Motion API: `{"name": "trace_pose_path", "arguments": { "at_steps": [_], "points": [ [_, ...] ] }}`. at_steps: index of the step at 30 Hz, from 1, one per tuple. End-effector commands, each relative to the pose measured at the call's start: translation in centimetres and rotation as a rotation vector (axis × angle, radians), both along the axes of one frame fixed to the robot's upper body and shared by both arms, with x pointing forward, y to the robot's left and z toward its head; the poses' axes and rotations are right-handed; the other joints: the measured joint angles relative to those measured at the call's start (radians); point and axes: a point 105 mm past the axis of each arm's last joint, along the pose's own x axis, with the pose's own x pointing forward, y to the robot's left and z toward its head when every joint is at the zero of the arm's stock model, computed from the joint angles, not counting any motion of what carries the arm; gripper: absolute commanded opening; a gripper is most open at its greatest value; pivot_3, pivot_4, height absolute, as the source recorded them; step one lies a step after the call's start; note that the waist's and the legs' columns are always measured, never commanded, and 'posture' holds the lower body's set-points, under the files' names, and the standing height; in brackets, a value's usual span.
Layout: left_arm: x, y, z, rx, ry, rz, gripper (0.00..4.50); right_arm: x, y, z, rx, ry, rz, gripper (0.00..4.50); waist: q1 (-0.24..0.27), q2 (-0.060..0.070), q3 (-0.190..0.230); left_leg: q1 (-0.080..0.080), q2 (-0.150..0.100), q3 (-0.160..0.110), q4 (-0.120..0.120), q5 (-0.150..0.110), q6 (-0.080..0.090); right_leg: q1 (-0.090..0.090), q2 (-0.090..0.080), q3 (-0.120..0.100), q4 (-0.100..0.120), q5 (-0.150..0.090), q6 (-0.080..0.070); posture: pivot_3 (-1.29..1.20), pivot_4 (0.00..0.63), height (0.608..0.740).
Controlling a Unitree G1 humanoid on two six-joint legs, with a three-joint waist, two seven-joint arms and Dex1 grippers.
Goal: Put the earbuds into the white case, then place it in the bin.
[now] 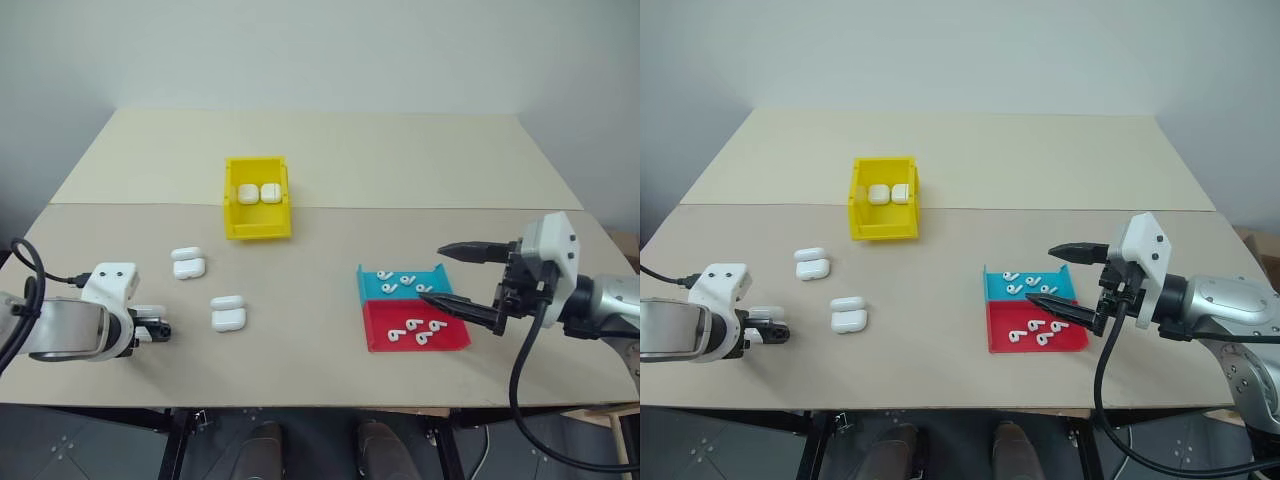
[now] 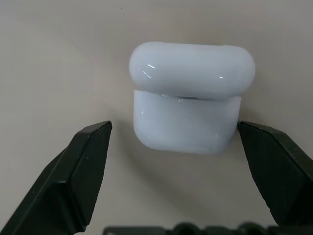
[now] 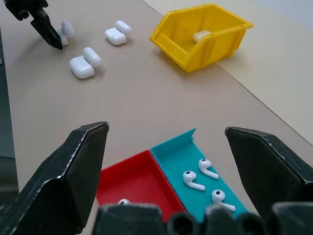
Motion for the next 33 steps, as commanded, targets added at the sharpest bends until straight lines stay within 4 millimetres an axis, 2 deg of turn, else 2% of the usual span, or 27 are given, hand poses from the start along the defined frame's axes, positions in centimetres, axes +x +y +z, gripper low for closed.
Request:
{"name": "trace_pose_path", "arguments": {
  "at_steps": [1,2,5,9,20,22,24,27,29,31,33],
  "points": [
    [0.0,0.2,-0.1,0.001,0.014,0.003,4.48,-0.5,0.0,1.3,0.004,-0.046,0.008,4.5,0.0,0.0,0.0,0.0,0.0,0.0,0.0,0.0,0.0,0.0,0.0,0.0,0.0,0.0,0.0,0.0,0.15,0.74],
    [0.0,0.2,-0.2,-0.001,0.017,0.003,4.48,-0.5,0.0,1.3,0.004,-0.046,0.008,4.5,0.0,0.0,0.0,0.0,0.0,0.0,0.0,0.0,0.0,0.0,0.0,0.0,0.0,0.0,0.0,0.0,0.15,0.74],
    [0.1,0.0,-0.2,-0.012,0.013,0.0,3.9,-0.6,0.0,1.3,0.004,-0.044,0.007,4.5,0.0,0.0,0.0,0.0,0.0,0.0,0.0,0.0,0.0,0.0,0.0,0.0,0.0,0.0,0.0,0.0,0.15,0.74],
    [0.4,-0.1,0.1,-0.013,0.003,-0.003,2.76,-0.6,0.0,1.3,0.003,-0.044,0.007,4.5,0.0,0.0,0.0,0.001,0.0,0.0,0.0,0.0,0.0,0.0,0.0,0.0,0.001,0.0,0.0,0.0,0.15,0.74],
    [0.4,1.5,1.6,0.065,-0.037,0.058,2.73,-0.5,0.3,1.1,0.013,-0.047,0.015,4.5,-0.002,0.0,0.0,0.001,0.001,0.0,0.0,0.0,0.0,0.0,0.0,0.0,0.001,0.0,0.0,0.0,0.15,0.74],
    [1.0,1.0,3.5,0.182,-0.161,-0.068,2.73,-0.4,0.3,1.1,0.018,-0.048,0.016,4.5,-0.001,0.0,0.0,0.0,0.001,0.0,0.0,0.0,0.0,-0.001,0.0,0.0,0.0,0.0,0.0,0.0,0.15,0.74],
    [2.0,-1.1,6.5,0.166,-0.386,-0.254,2.73,-0.3,0.4,1.0,0.024,-0.049,0.017,4.5,0.0,0.0,0.0,-0.003,-0.001,0.001,0.0,0.0,0.0,-0.003,0.0,0.0,0.0,0.0,0.0,0.0,0.15,0.74],
    [2.5,-2.5,10.0,0.136,-0.692,-0.418,2.73,-0.2,0.7,0.8,0.033,-0.051,0.021,4.5,0.003,0.001,0.0,-0.005,-0.002,0.002,-0.001,0.002,-0.004,-0.007,-0.001,0.0,0.0,0.0,0.0,0.0,0.15,0.74],
    [2.5,-2.5,11.4,0.075,-0.819,-0.475,2.73,-0.1,0.8,0.8,0.041,-0.057,0.02,4.5,0.004,0.001,-0.001,-0.004,-0.003,0.003,-0.005,0.003,-0.005,-0.007,-0.002,0.0,-0.001,0.0,-0.001,0.0,0.15,0.74],
    [2.6,-2.8,12.0,0.014,-0.868,-0.523,2.73,0.1,0.8,0.9,0.047,-0.064,0.016,4.5,0.003,0.001,-0.001,-0.003,-0.002,0.002,-0.006,0.003,-0.005,-0.006,0.0,0.0,-0.001,-0.001,-0.003,0.0,0.15,0.74],
    [3.0,-4.5,13.6,-0.081,-1.01,-0.602,2.73,0.2,0.9,0.9,0.06,-0.081,0.003,4.5,0.004,0.001,-0.001,-0.003,-0.002,0.002,-0.006,0.004,-0.005,-0.006,0.0,0.0,-0.001,-0.001,-0.003,0.0,0.15,0.74]
  ]
}}
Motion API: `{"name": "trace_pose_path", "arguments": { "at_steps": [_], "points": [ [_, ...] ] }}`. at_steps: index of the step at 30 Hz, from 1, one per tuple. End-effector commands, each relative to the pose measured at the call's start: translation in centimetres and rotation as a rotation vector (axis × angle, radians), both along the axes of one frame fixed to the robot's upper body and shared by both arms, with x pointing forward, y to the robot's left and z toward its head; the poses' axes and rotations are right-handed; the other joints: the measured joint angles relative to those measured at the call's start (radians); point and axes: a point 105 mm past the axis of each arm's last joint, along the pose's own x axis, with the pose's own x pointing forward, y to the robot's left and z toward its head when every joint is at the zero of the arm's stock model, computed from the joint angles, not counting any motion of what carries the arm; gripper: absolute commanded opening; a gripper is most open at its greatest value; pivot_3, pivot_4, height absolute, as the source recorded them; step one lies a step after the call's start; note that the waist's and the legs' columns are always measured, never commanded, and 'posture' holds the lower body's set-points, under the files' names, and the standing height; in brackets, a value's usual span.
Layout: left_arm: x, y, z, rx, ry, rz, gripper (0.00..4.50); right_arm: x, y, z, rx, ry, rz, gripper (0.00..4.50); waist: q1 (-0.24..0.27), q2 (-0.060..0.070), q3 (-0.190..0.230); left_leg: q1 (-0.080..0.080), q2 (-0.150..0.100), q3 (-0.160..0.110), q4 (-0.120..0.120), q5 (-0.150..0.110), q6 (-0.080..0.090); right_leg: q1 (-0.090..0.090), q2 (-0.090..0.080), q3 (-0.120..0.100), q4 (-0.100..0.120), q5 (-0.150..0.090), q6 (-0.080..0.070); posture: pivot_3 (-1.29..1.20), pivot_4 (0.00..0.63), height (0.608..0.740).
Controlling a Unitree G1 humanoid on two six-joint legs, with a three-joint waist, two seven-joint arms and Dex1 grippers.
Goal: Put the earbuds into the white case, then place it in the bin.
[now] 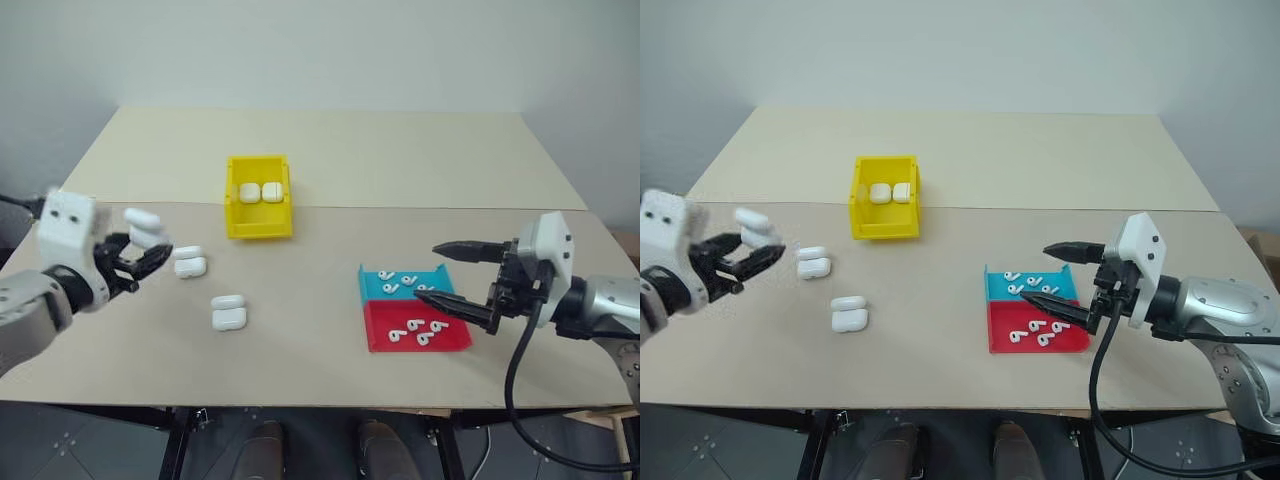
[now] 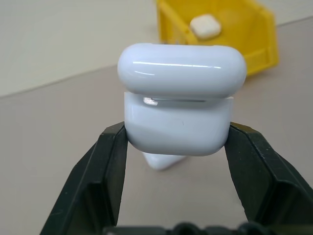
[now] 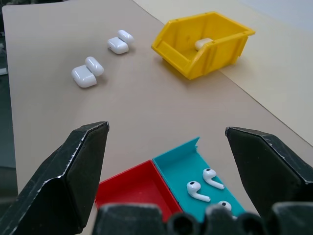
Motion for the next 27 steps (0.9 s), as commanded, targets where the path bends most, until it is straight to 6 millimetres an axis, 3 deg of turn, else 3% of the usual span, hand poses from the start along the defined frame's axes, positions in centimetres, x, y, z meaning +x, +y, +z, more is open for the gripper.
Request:
{"name": "trace_pose_path", "arguments": {
  "at_steps": [1,3,8,12,16,20,25,27],
  "points": [
    [0.4,-2.6,4.1,-0.121,-0.255,-0.203,2.73,0.1,0.4,1.0,0.025,-0.079,-0.004,4.5,0.004,0.0,0.0,0.0,-0.001,0.0,0.0,0.0,0.001,0.0,0.0,0.0,0.0,0.0,0.0,0.0,0.15,0.74],
    [0.7,-4.5,5.0,-0.217,-0.343,-0.321,2.73,0.2,0.6,1.0,0.038,-0.093,-0.011,4.5,0.007,-0.001,0.0,-0.001,-0.001,-0.001,0.0,0.001,0.001,0.001,0.0,0.0,-0.001,0.001,0.002,0.0,0.15,0.74],
    [0.3,-11.3,6.4,-0.544,-0.472,-0.848,2.73,0.8,1.2,0.5,0.091,-0.125,-0.037,4.5,0.014,-0.002,-0.001,-0.003,-0.003,-0.003,0.002,0.001,0.002,0.002,-0.001,0.0,-0.001,0.003,0.005,0.0,0.15,0.74],
    [-0.6,-15.7,5.3,-0.525,-0.497,-1.149,2.73,1.1,1.6,0.0,0.1,-0.13,-0.041,4.5,0.008,-0.002,-0.001,-0.006,-0.004,-0.005,0.004,0.001,0.002,0.001,-0.001,0.0,0.0,0.003,0.006,0.0,0.15,0.74],
    [-1.3,-17.1,5.4,-0.566,-0.494,-1.344,2.73,0.5,2.3,-0.1,0.041,-0.127,0.03,4.5,-0.008,-0.002,-0.001,-0.006,-0.004,-0.006,0.004,0.001,0.003,0.0,0.0,0.0,0.001,0.003,0.006,0.0,0.15,0.74],
    [-2.5,-18.1,5.0,-0.519,-0.489,-1.498,2.73,0.3,2.0,-1.1,-0.255,-0.08,0.042,4.5,-0.012,0.0,-0.002,-0.006,-0.004,-0.007,0.006,0.001,0.003,0.0,0.0,0.0,0.001,0.003,0.006,0.0,0.15,0.74],
    [-2.4,-18.6,4.1,-0.446,-0.479,-1.47,2.73,0.2,1.4,-1.7,-0.467,0.052,0.045,4.5,-0.01,0.001,-0.002,-0.006,-0.003,-0.009,0.006,0.001,0.003,0.001,0.001,-0.001,0.001,0.003,0.006,0.0,0.15,0.74],
    [-2.1,-18.8,3.5,-0.41,-0.457,-1.425,2.73,0.0,1.3,-1.8,-0.544,0.066,0.065,4.13,-0.008,0.001,-0.002,-0.006,-0.004,-0.009,0.007,0.001,0.003,0.001,0.0,-0.001,0.001,0.003,0.006,0.0,0.15,0.74]
  ]
}}
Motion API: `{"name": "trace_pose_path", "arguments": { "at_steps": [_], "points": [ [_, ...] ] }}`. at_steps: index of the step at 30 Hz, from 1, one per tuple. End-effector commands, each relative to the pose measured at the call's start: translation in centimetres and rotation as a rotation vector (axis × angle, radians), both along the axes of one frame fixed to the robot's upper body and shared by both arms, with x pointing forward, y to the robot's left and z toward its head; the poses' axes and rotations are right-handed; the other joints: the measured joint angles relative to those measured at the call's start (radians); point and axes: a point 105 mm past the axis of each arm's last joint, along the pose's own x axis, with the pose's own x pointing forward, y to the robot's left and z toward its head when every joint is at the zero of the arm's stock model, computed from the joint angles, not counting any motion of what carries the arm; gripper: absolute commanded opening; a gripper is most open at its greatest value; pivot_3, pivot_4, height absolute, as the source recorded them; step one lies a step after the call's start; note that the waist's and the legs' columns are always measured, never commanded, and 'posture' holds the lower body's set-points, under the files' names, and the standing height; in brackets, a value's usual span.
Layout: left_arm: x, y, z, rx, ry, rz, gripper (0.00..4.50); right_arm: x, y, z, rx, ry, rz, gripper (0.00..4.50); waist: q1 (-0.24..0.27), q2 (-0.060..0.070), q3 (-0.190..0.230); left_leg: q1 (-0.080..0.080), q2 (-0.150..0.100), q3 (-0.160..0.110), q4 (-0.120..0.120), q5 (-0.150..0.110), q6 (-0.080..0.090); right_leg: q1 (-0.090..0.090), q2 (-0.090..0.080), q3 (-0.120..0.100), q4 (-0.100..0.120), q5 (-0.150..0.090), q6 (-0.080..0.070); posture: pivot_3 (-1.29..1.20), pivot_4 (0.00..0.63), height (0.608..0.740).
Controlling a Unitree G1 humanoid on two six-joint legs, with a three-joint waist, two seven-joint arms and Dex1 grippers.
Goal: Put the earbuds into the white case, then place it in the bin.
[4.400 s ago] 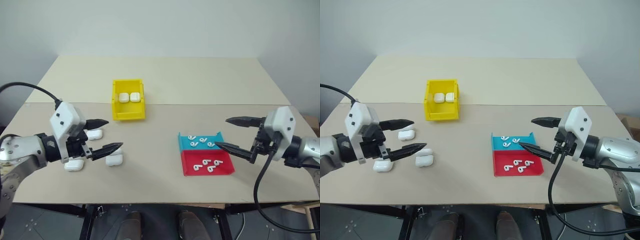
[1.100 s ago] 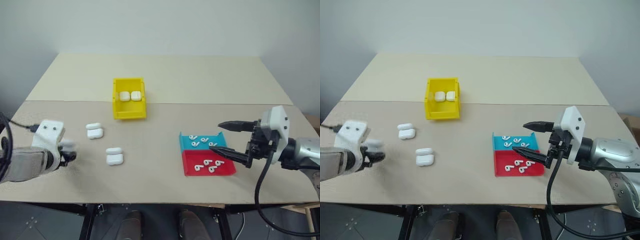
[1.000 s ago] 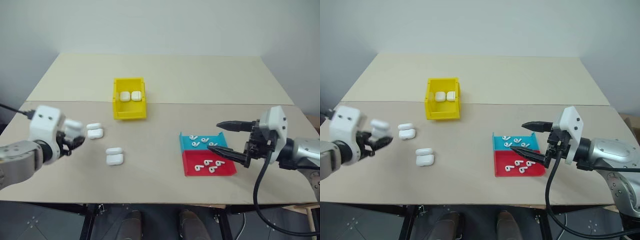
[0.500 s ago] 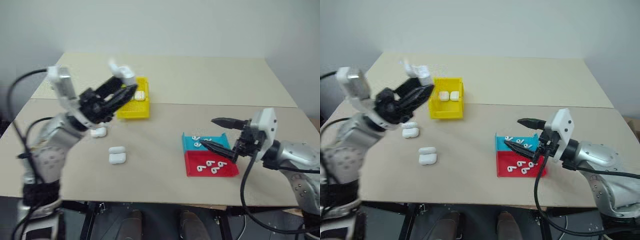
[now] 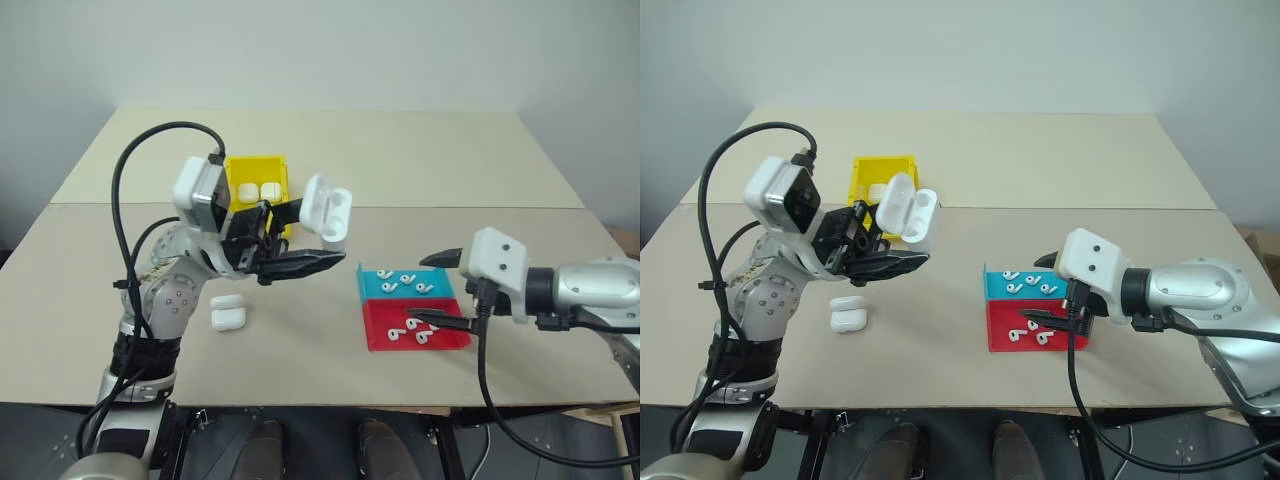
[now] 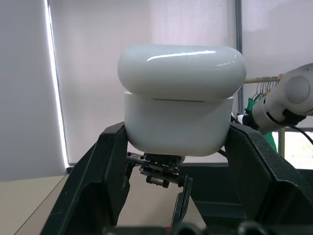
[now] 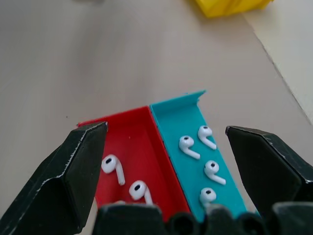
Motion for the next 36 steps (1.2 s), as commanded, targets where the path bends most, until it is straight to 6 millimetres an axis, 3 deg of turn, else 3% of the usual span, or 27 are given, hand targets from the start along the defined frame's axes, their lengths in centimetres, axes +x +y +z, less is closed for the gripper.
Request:
{"name": "trace_pose_path", "arguments": {
  "at_steps": [1,4,13,20,36],
  "points": [
    [-0.2,-0.3,-0.4,0.039,-0.033,0.065,2.73,-0.8,0.2,0.2,-0.118,0.026,0.062,3.9,0.001,0.0,0.0,0.0,0.0,0.0,0.0,0.0,0.0,0.0,0.0,0.0,0.0,0.0,0.0,0.0,0.15,0.74],
    [-0.5,-0.3,-0.8,0.044,-0.018,0.09,2.73,-1.3,0.5,-0.2,-0.214,0.067,0.141,2.89,0.001,0.0,0.0,-0.001,0.001,-0.001,0.0,-0.001,0.001,-0.001,0.0,-0.001,-0.001,0.0,0.0,0.0,0.15,0.74],
    [-0.9,-1.0,-1.2,0.006,0.019,0.15,2.73,0.3,2.2,-3.2,-0.472,0.102,0.277,2.89,0.001,0.0,0.0,0.0,0.001,0.0,0.001,-0.001,0.001,-0.001,0.0,-0.001,0.001,0.0,0.0,0.0,0.15,0.74],
    [-1.4,-1.0,-1.2,-0.008,0.036,0.176,2.73,1.4,2.7,-5.4,-0.602,0.101,0.273,2.89,0.004,0.0,0.0,-0.002,0.001,-0.002,0.002,-0.001,0.001,-0.002,-0.001,-0.001,0.001,0.0,0.0,0.0,0.15,0.74],
    [-1.8,-1.4,-0.7,-0.036,0.041,0.198,2.73,2.2,3.6,-7.1,-0.622,0.112,0.288,2.89,0.004,0.001,0.0,-0.001,0.001,-0.008,0.004,-0.001,0.002,-0.001,0.0,-0.001,0.002,0.0,0.0,0.0,0.15,0.74]
  ]
}}
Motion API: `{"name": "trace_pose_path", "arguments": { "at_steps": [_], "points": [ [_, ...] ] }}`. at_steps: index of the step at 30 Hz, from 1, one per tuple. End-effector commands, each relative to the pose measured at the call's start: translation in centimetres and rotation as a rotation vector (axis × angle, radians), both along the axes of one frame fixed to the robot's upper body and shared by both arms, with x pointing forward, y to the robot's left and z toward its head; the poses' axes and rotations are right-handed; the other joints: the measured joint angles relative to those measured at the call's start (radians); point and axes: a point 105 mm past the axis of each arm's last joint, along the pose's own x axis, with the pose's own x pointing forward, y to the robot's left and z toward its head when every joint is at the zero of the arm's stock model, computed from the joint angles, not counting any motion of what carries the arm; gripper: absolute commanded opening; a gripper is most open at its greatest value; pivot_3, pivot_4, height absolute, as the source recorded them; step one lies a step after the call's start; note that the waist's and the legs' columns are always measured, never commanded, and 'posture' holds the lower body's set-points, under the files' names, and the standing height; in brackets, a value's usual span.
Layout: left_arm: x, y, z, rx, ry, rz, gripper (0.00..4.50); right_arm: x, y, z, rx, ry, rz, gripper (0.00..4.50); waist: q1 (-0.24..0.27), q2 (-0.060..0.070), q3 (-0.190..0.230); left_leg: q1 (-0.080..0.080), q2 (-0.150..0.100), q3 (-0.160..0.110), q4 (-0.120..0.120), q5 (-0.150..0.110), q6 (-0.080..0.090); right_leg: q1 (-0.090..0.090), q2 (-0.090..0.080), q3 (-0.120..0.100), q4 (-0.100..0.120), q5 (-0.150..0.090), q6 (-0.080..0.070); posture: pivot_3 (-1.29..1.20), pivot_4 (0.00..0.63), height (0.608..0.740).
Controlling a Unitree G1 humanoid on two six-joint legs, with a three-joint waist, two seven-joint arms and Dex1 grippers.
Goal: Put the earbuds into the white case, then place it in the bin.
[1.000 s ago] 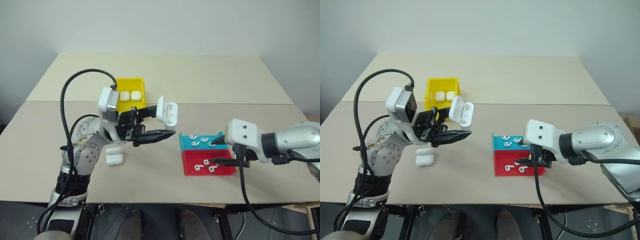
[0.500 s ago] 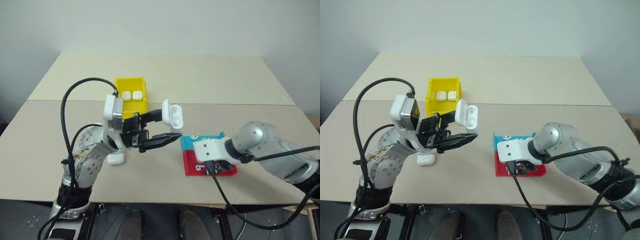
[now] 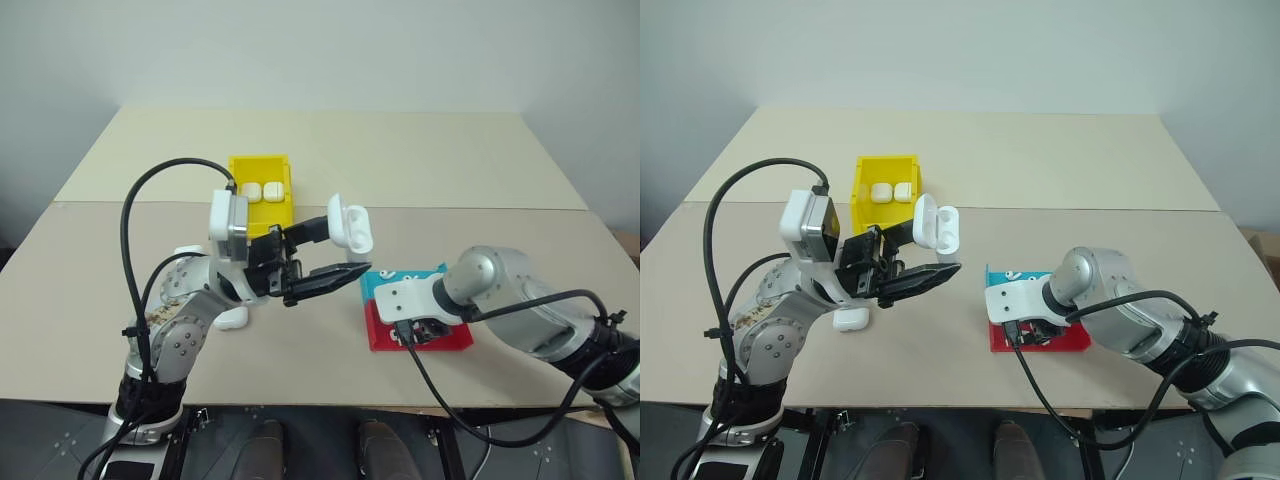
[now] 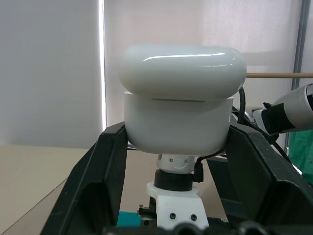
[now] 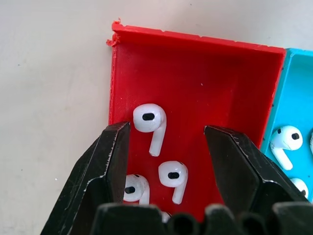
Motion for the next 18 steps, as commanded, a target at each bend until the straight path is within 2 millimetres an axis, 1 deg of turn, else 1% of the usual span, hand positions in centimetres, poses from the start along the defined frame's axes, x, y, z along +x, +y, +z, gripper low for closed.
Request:
{"name": "trace_pose_path", "arguments": {
  "at_steps": [1,5,10,11,13,17,18],
  "points": [
    [-0.8,0.0,0.7,-0.015,-0.039,-0.006,2.73,0.1,0.1,0.1,-0.005,-0.018,0.017,2.89,0.0,0.0,0.0,0.0,0.0,0.0,0.0,0.0,0.0,0.0,0.0,0.0,0.0,0.0,0.0,0.0,0.15,0.74],
    [-0.8,0.2,0.7,-0.017,-0.035,0.006,2.73,-0.1,0.4,0.0,0.008,-0.003,0.026,2.89,-0.001,0.0,0.0,0.0,0.0,0.0,0.0,0.0,0.0,0.0,0.0,0.0,0.0,0.0,0.0,0.0,0.15,0.74],
    [-0.8,0.2,0.7,-0.017,-0.034,0.009,2.73,-0.3,0.2,-0.4,-0.004,0.002,0.036,2.89,0.0,0.0,0.0,0.0,0.0,0.0,0.0,0.0,0.0,0.001,0.0,0.0,0.0,0.0,0.0,0.0,0.15,0.74],
    [-0.8,0.2,0.7,-0.017,-0.034,0.009,2.73,-0.4,0.2,-0.5,-0.006,0.002,0.037,2.51,0.0,0.0,0.0,0.0,0.0,-0.001,0.0,0.0,0.0,0.001,0.0,0.0,0.0,0.0,0.0,0.0,0.15,0.74],
    [-0.9,0.3,0.8,-0.018,-0.034,0.01,2.73,-0.4,0.1,-0.7,-0.008,0.003,0.038,2.0,-0.001,0.0,0.0,0.001,0.0,-0.001,0.0,0.0,0.0,0.001,0.0,-0.001,0.0,0.0,0.0,0.0,0.15,0.74],
    [-0.9,0.3,0.8,-0.017,-0.034,0.011,2.73,-0.4,0.0,-0.9,-0.013,0.004,0.036,0.73,-0.002,0.0,0.0,0.002,0.0,-0.001,0.001,0.0,0.0,0.002,0.0,-0.001,0.0,0.0,0.0,0.0,0.15,0.74],
    [-1.0,0.3,0.8,-0.018,-0.034,0.011,2.73,-0.4,0.1,-0.9,-0.012,0.006,0.035,0.62,-0.002,0.0,0.0,0.002,0.0,-0.001,0.001,0.0,0.0,0.002,0.0,-0.001,0.0,0.0,0.0,0.0,0.15,0.74]
  ]
}}
